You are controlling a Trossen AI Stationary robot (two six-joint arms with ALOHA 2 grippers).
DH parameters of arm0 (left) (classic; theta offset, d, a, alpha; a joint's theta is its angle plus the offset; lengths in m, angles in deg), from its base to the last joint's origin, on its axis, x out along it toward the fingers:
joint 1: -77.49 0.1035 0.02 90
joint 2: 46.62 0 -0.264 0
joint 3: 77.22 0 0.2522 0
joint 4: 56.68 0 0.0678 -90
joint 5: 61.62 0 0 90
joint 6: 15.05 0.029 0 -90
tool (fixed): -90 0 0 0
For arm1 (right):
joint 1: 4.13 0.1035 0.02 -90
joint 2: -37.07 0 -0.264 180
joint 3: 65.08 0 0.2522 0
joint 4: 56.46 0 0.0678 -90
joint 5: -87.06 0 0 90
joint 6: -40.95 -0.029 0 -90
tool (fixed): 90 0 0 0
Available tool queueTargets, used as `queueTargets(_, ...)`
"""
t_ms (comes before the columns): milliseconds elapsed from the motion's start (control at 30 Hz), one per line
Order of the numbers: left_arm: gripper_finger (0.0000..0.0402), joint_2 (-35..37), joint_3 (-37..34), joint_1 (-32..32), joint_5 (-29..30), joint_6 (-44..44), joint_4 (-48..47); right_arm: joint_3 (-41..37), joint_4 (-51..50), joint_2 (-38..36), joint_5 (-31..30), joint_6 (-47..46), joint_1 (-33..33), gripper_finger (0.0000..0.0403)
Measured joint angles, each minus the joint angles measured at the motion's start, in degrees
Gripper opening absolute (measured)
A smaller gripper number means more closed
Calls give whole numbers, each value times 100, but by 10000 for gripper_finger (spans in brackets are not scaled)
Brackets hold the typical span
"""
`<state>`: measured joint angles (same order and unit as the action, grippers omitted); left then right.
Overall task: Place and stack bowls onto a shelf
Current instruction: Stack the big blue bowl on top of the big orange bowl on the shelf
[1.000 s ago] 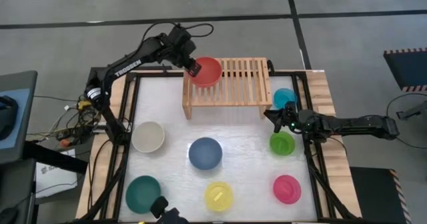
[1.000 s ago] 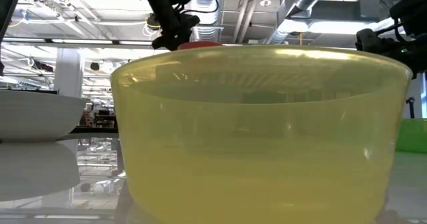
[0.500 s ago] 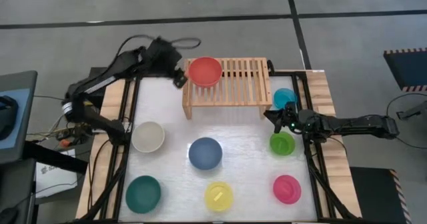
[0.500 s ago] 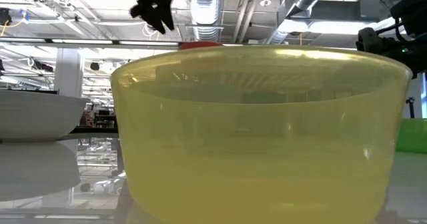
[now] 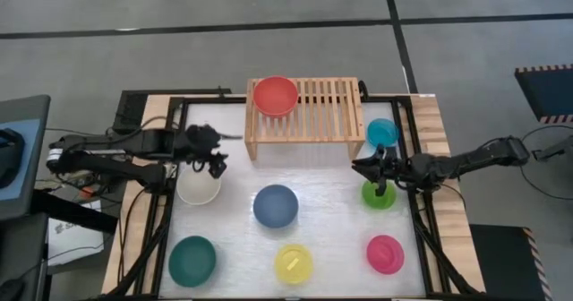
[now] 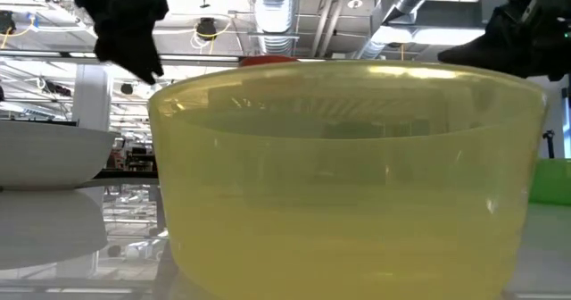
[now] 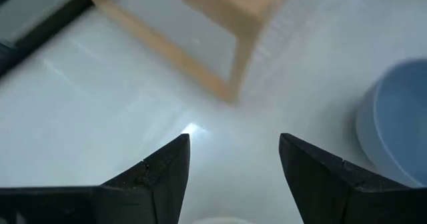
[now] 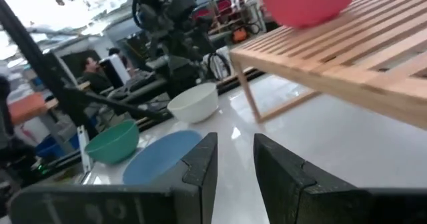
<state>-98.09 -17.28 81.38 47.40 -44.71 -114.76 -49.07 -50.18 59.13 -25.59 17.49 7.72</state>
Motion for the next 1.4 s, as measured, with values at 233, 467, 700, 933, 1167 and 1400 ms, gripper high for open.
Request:
queueTargets(233, 214, -206, -402, -574, 295, 1, 549, 789, 25, 1342, -342, 5, 135, 122)
queueTargets(467, 214, -581, -398, -764, -54, 305, 952, 1892, -250, 3020, -296, -199, 8, 125)
queueTargets(700, 214, -786, -395, -845, 418, -162, 990, 3291, -868, 4535, -56, -154, 99, 152)
queueTargets(933, 214, -1189, -395, -1117, 532, -362, 1251, 4390, -1566, 5846, 56, -776, -40, 192)
queueTargets(1167, 214, -1613, -395, -1576, 576, -398, 1456, 5116, -1846, 7006, 241, -1087, -139, 198)
queueTargets(1400, 214, -1751, -391, -1954, 823, -531, 1526, 5866, -2601, 7576, 279, -973, -117, 197)
